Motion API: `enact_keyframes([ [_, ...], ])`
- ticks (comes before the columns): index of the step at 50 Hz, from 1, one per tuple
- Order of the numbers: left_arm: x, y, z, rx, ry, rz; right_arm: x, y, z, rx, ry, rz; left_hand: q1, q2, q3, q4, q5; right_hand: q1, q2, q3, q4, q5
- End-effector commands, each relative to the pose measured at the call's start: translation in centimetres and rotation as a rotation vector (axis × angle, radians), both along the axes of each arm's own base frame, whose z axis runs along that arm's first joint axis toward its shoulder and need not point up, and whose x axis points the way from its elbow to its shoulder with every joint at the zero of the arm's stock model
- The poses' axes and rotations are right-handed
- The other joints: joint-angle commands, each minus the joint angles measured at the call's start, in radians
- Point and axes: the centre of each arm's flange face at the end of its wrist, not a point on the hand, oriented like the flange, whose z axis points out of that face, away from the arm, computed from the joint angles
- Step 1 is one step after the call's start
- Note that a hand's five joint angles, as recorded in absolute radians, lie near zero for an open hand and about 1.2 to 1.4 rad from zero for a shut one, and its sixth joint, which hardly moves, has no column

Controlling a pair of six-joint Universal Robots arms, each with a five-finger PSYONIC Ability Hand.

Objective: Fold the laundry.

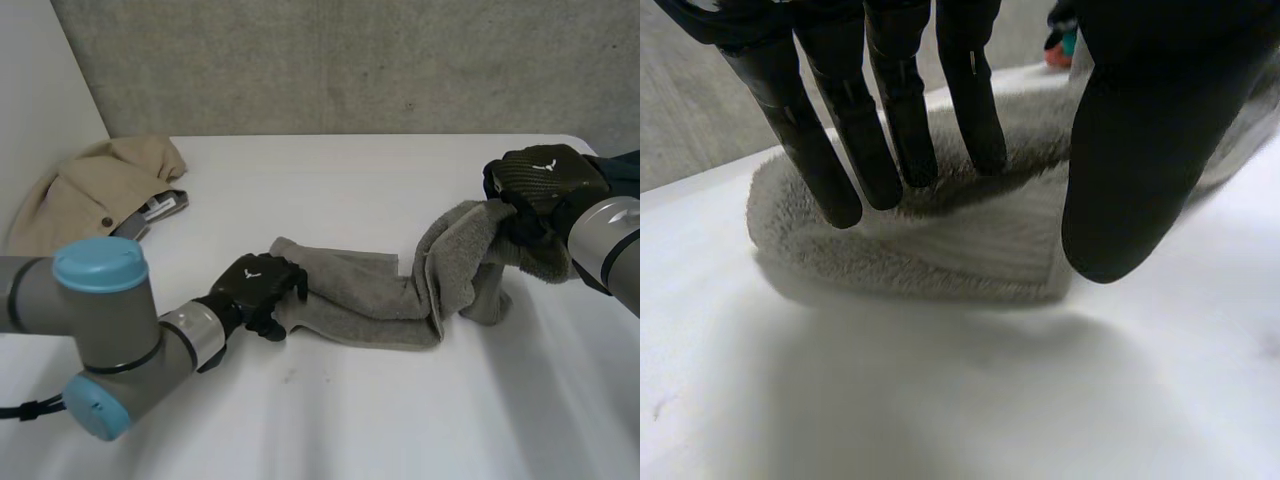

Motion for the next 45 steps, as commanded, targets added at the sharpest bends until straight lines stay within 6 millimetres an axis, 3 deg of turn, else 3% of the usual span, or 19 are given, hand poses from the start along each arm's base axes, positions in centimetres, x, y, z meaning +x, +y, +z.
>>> enact_keyframes([
  [1, -1.1, -1.2, -1.1, -0.023, -0.029, 0.010, -0.2, -0.1, -0.3, -0.002, -0.001, -0.006, 0.105, 0.107, 0.110, 0.104, 0.103, 0.296, 0.223, 0.209, 0.193, 0.246],
  [5, -2.0, -1.4, -1.3, -0.029, -0.021, -0.003, -0.2, -0.1, -0.4, -0.002, -0.001, -0.006, 0.169, 0.171, 0.174, 0.168, 0.167, 0.296, 0.223, 0.209, 0.193, 0.246],
  [7, -2.3, -1.1, -1.4, -0.029, -0.023, -0.014, -0.2, 0.0, -0.4, -0.001, -0.002, -0.008, 0.374, 0.376, 0.379, 0.373, 0.372, 0.296, 0.223, 0.209, 0.193, 0.246],
  [9, -2.9, -0.7, -1.2, -0.034, -0.015, -0.031, -0.2, -0.1, -0.3, -0.008, -0.002, -0.009, 0.731, 0.733, 0.737, 0.730, 0.730, 0.296, 0.223, 0.209, 0.193, 0.246],
  [14, -3.2, -0.5, -0.1, -0.065, -0.008, -0.023, -0.3, -0.1, 1.2, -0.059, -0.009, -0.016, 0.732, 0.734, 0.738, 0.732, 0.731, 0.296, 0.223, 0.209, 0.193, 0.246],
  [15, -3.1, -0.7, 0.8, -0.086, 0.000, -0.009, -0.4, 0.2, 2.2, -0.089, -0.001, -0.013, 0.732, 0.734, 0.738, 0.732, 0.731, 0.296, 0.223, 0.209, 0.193, 0.246],
  [16, -2.6, -1.2, 3.8, -0.154, 0.027, 0.034, -0.4, 0.3, 2.8, -0.113, 0.006, -0.011, 0.732, 0.734, 0.738, 0.732, 0.731, 0.296, 0.223, 0.209, 0.193, 0.246],
  [19, -1.1, -1.8, 8.2, -0.253, 0.064, 0.111, -0.7, 1.1, 4.7, -0.187, 0.084, 0.000, 0.732, 0.734, 0.738, 0.732, 0.731, 0.296, 0.223, 0.209, 0.193, 0.246],
  [20, 0.3, -2.3, 10.6, -0.313, 0.079, 0.163, -0.7, 1.3, 5.0, -0.198, 0.112, 0.005, 0.732, 0.734, 0.738, 0.732, 0.731, 0.296, 0.223, 0.209, 0.193, 0.246],
  [23, 2.1, -2.7, 14.1, -0.395, 0.110, 0.219, -1.4, 2.1, 6.2, -0.232, 0.237, 0.013, 0.732, 0.734, 0.738, 0.732, 0.731, 0.296, 0.223, 0.209, 0.193, 0.246],
  [24, 3.1, -2.4, 16.3, -0.442, 0.133, 0.240, -1.6, 2.2, 6.2, -0.231, 0.267, 0.014, 0.732, 0.734, 0.738, 0.732, 0.731, 0.296, 0.223, 0.209, 0.193, 0.246],
  [29, 5.6, -0.6, 20.8, -0.504, 0.142, 0.287, -3.1, 2.6, 5.9, -0.176, 0.463, 0.030, 0.732, 0.734, 0.738, 0.732, 0.731, 0.296, 0.223, 0.209, 0.193, 0.246],
  [31, 6.2, -0.4, 21.0, -0.486, 0.119, 0.300, -3.4, 2.9, 5.6, -0.138, 0.513, 0.046, 0.732, 0.734, 0.738, 0.732, 0.731, 0.296, 0.223, 0.209, 0.193, 0.246],
  [35, 7.0, -0.5, 18.9, -0.397, 0.000, 0.286, -3.4, 3.3, 3.9, -0.049, 0.556, 0.093, 0.732, 0.734, 0.738, 0.732, 0.731, 0.296, 0.223, 0.209, 0.193, 0.246],
  [39, 6.6, -1.1, 14.6, -0.300, -0.167, 0.215, -3.0, 2.2, 0.9, 0.054, 0.569, 0.140, 0.732, 0.734, 0.738, 0.732, 0.731, 0.296, 0.223, 0.209, 0.193, 0.246],
  [40, 6.5, -1.9, 12.6, -0.272, -0.236, 0.189, -2.9, 1.9, 0.3, 0.075, 0.566, 0.143, 0.732, 0.734, 0.738, 0.732, 0.731, 0.296, 0.223, 0.209, 0.193, 0.246],
  [41, 6.6, -2.3, 12.0, -0.270, -0.262, 0.186, -2.9, 1.5, -0.3, 0.094, 0.566, 0.144, 0.732, 0.734, 0.738, 0.732, 0.731, 0.296, 0.223, 0.209, 0.193, 0.246],
  [45, 5.5, -6.0, 11.0, -0.360, -0.309, 0.172, -2.1, -1.5, -1.9, 0.090, 0.536, 0.128, 0.732, 0.734, 0.738, 0.732, 0.731, 0.296, 0.223, 0.209, 0.193, 0.246],
])
